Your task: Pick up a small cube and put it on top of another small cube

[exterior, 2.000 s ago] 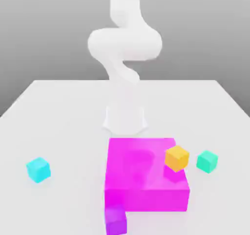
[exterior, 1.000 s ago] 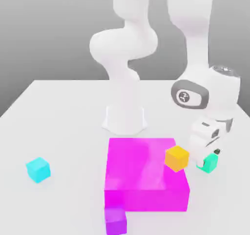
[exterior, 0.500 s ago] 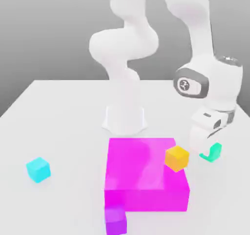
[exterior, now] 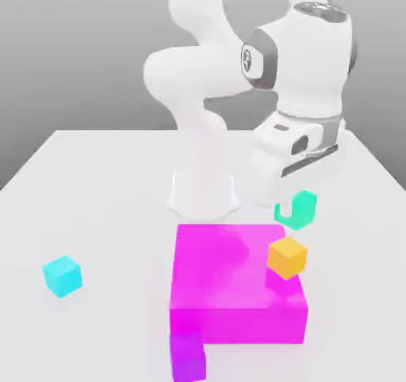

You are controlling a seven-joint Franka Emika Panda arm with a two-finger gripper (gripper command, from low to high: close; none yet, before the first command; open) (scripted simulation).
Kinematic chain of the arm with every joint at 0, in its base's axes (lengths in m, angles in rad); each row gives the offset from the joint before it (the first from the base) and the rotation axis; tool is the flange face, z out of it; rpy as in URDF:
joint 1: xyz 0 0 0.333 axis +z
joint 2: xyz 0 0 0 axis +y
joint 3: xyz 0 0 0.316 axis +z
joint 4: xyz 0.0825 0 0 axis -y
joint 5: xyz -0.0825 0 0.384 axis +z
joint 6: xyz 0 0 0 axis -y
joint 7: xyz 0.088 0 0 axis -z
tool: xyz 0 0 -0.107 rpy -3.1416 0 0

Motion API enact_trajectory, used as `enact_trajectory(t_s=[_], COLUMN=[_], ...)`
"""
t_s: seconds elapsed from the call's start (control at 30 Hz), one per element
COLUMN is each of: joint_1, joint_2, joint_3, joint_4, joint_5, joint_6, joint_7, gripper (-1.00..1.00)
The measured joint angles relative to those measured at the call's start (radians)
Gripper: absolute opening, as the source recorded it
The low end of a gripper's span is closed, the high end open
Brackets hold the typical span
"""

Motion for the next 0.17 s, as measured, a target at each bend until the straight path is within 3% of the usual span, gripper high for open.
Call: enact_trajectory(t_s=[0.03, 0.07, 0.17], joint_1=[-0.001, -0.002, -0.002], joint_2=[0.034, 0.057, 0.057], joint_3=[0.001, 0.001, 0.001], joint_4=[-0.008, -0.013, -0.013], joint_5=[-0.001, -0.002, -0.002], joint_6=[0.042, 0.07, 0.07], joint_7=[0.0, 0.001, 0.001], gripper=[-1.0, 1.0, 1.0])
